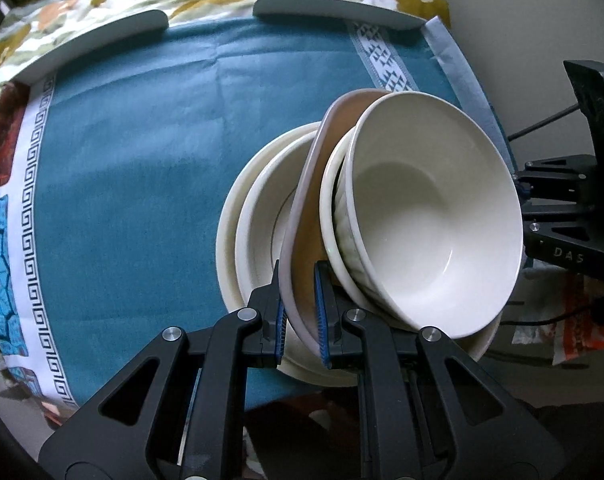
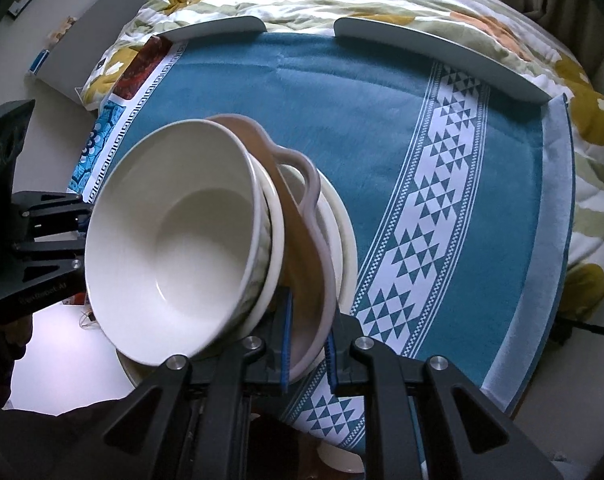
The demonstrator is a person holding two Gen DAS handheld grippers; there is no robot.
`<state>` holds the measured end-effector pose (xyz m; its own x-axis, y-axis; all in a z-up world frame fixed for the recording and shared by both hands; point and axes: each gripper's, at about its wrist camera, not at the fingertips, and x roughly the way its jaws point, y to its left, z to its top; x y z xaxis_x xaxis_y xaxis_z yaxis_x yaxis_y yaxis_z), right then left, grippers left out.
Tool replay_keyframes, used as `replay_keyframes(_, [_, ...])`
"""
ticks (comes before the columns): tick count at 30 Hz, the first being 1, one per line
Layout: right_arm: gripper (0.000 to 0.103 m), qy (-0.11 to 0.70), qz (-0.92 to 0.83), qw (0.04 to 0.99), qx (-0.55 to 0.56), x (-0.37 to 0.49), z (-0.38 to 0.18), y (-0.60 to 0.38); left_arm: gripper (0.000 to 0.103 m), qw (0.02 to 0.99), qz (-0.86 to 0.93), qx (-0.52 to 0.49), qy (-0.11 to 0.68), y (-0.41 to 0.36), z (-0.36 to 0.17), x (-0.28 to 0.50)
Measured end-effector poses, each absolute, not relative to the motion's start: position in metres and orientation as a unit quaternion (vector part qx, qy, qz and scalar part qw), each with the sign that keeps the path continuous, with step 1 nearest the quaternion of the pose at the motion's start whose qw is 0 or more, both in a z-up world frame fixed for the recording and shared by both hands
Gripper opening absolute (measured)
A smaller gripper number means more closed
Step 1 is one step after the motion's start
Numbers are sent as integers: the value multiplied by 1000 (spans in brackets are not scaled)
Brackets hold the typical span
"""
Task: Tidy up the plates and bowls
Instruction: 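Lower the bowl stack onto the duck plate and open both grippers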
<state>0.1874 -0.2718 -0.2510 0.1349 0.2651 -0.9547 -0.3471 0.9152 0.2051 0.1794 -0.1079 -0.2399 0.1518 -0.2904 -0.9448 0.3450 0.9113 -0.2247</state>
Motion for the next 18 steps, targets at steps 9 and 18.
replay_keyframes(9, [14,620,200,758,-33,185,-255,-270,10,759,-212,28,615,-107,-248,178])
replay_keyframes(18, [15,622,190,759,-27,183,-255,-270,10,767,-208,42,605,-106,-243,176])
